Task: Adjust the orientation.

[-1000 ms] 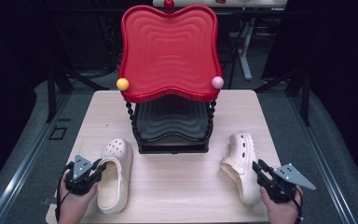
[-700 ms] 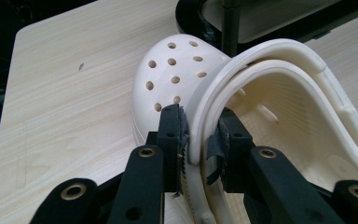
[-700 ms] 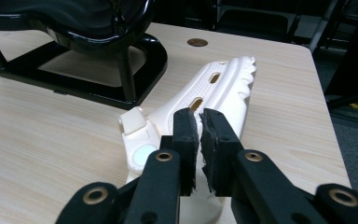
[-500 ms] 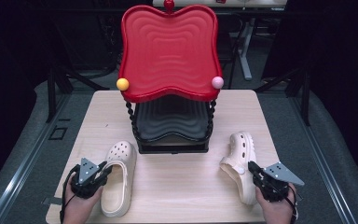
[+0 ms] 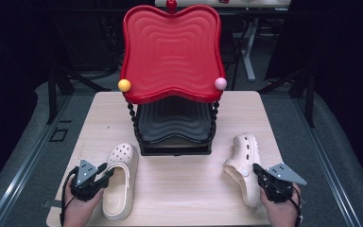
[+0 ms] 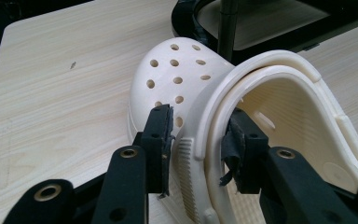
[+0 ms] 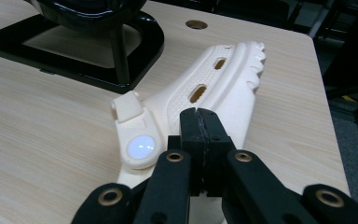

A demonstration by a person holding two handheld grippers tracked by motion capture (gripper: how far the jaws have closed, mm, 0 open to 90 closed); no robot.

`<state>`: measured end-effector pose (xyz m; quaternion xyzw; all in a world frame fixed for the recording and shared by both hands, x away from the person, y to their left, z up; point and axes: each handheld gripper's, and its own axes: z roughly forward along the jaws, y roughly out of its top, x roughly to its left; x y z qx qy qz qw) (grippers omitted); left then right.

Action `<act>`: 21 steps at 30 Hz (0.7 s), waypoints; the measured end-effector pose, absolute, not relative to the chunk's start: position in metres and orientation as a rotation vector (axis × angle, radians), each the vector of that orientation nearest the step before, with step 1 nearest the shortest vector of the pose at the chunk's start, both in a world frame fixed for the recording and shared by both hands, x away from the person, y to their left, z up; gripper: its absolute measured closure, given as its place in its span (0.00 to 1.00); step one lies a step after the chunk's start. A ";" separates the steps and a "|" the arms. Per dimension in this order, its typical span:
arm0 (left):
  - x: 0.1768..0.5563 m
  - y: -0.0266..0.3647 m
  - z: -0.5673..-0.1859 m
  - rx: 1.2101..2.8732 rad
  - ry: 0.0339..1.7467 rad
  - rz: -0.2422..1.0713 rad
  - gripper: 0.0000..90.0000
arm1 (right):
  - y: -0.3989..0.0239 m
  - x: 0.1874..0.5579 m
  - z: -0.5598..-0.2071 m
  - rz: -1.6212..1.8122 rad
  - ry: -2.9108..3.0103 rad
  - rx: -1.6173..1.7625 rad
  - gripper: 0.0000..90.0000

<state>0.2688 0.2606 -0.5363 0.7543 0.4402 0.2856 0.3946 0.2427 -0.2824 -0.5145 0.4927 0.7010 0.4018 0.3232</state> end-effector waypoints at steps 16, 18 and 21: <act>0.269 0.262 -0.536 1.898 1.113 0.713 0.65 | -0.323 0.253 -0.508 1.034 1.797 1.438 1.00; 0.269 0.262 -0.537 1.896 1.113 0.715 0.65 | -0.328 0.253 -0.508 1.006 1.802 1.444 1.00; 0.269 0.262 -0.537 1.895 1.114 0.710 0.63 | -0.339 0.253 -0.514 1.045 1.750 1.499 1.00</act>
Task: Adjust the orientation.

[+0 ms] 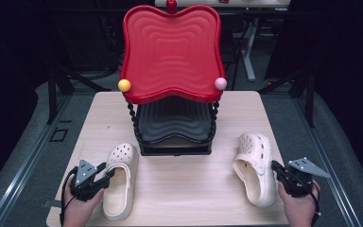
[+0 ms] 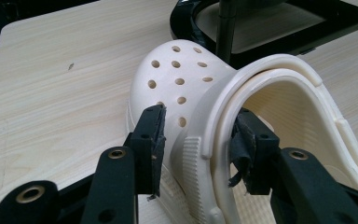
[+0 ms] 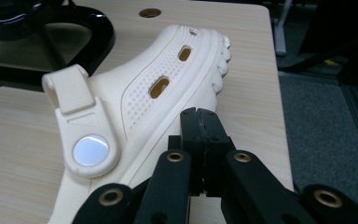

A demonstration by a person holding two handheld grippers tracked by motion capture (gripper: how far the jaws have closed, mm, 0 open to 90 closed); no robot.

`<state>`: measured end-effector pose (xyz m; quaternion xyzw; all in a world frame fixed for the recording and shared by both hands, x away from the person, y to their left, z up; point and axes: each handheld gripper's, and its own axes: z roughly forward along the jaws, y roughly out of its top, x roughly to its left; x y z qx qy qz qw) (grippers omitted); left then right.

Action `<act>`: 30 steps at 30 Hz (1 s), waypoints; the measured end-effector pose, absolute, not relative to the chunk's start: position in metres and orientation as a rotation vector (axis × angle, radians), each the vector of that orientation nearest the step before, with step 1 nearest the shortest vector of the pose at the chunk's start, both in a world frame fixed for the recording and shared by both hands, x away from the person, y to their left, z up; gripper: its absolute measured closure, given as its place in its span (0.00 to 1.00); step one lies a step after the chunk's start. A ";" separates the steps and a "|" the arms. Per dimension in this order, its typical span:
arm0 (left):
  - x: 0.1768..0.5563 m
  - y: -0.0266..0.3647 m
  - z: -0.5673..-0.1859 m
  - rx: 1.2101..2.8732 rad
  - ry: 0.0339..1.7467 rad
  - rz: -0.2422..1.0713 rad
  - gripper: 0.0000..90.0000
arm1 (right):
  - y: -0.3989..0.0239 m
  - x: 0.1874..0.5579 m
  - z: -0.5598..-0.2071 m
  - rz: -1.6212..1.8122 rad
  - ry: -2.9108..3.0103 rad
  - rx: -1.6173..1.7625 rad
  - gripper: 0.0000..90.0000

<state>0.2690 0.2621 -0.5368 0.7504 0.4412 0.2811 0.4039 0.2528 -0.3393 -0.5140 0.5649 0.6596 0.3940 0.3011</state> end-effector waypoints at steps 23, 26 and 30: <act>0.271 0.263 -0.538 1.897 1.101 0.707 0.63 | -0.369 0.271 -0.554 0.988 1.764 1.730 1.00; 0.270 0.263 -0.538 1.895 1.104 0.708 0.63 | -0.371 0.268 -0.553 0.976 1.741 1.723 1.00; 0.269 0.263 -0.538 1.890 1.111 0.708 0.62 | -0.374 0.257 -0.541 1.001 1.675 1.703 0.92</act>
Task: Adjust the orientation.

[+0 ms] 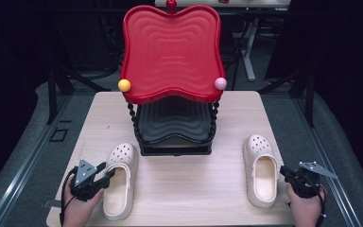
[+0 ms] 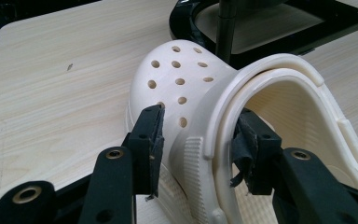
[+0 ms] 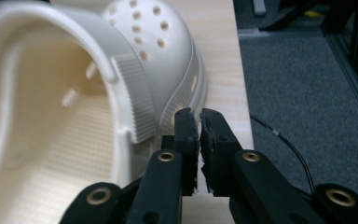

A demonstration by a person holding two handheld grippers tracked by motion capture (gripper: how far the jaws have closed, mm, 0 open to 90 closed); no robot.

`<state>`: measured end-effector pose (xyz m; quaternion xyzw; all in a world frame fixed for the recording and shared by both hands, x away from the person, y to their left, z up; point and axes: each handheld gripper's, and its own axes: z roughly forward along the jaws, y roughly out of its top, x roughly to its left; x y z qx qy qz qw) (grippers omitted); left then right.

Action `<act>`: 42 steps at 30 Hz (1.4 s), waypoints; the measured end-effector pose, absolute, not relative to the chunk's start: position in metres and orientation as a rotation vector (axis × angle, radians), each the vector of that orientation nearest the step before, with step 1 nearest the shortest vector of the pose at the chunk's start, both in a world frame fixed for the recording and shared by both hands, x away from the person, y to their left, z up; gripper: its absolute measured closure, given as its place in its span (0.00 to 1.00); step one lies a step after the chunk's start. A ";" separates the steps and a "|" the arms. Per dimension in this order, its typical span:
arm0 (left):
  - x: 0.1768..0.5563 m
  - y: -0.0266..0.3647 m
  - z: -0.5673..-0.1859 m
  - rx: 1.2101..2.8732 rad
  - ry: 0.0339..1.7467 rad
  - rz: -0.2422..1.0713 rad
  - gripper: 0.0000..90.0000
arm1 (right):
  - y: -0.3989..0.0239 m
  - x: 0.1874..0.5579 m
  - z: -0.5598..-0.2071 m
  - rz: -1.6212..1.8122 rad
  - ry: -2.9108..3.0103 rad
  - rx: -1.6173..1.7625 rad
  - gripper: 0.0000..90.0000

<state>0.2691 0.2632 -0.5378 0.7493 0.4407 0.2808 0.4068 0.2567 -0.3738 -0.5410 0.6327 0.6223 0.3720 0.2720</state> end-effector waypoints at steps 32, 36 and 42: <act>0.257 0.263 -0.533 1.844 1.166 0.719 0.60 | -0.336 0.245 -0.527 0.892 1.701 1.461 0.80; 0.253 0.263 -0.535 1.838 1.196 0.711 0.59 | -0.333 0.250 -0.534 0.826 1.727 1.474 0.77; 0.254 0.264 -0.536 1.827 1.220 0.707 0.59 | -0.328 0.255 -0.536 0.760 1.737 1.472 0.81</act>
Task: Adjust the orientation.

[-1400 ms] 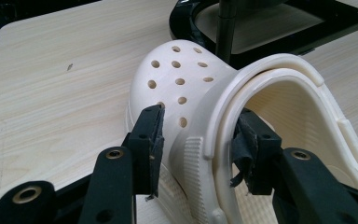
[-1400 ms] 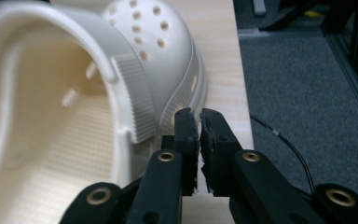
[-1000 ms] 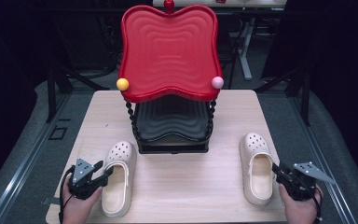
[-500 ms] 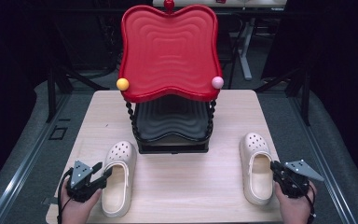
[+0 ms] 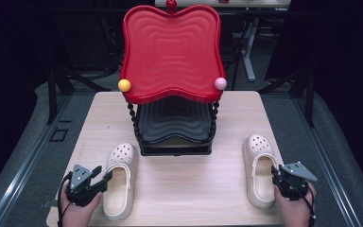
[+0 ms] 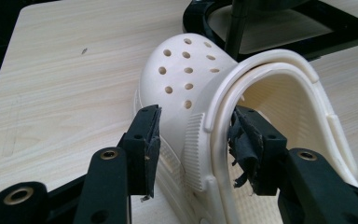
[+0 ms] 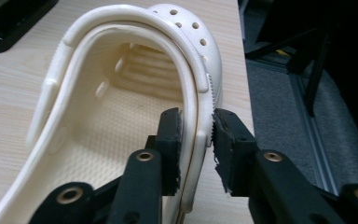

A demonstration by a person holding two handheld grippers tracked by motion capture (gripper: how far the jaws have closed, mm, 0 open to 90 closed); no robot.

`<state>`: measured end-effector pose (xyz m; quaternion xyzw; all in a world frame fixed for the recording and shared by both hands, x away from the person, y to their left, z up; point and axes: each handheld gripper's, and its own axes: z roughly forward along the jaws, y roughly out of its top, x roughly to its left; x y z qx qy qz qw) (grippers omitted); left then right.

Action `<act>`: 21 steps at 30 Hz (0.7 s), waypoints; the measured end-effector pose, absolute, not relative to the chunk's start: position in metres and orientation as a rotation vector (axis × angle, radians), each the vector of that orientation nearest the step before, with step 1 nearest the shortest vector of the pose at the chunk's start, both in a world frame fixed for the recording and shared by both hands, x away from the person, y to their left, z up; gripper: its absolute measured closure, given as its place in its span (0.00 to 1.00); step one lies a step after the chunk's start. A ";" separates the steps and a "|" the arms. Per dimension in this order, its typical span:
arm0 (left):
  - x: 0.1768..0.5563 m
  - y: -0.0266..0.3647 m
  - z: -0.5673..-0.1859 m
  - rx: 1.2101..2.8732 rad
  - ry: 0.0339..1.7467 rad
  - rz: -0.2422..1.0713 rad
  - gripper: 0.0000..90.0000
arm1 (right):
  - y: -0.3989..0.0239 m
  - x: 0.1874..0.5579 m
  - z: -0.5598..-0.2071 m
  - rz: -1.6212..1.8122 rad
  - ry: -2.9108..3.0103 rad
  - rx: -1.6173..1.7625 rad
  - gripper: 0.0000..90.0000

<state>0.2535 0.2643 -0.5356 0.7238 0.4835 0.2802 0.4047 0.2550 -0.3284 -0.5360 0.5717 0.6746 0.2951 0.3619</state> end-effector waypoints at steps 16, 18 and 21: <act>0.254 0.254 -0.542 1.898 1.254 0.735 0.77 | -0.329 0.255 -0.533 0.791 1.699 1.542 0.85; 0.255 0.255 -0.542 1.879 1.272 0.729 0.79 | -0.327 0.255 -0.533 0.802 1.696 1.541 0.85; 0.255 0.254 -0.541 1.884 1.280 0.743 0.81 | -0.325 0.253 -0.532 0.809 1.705 1.538 0.85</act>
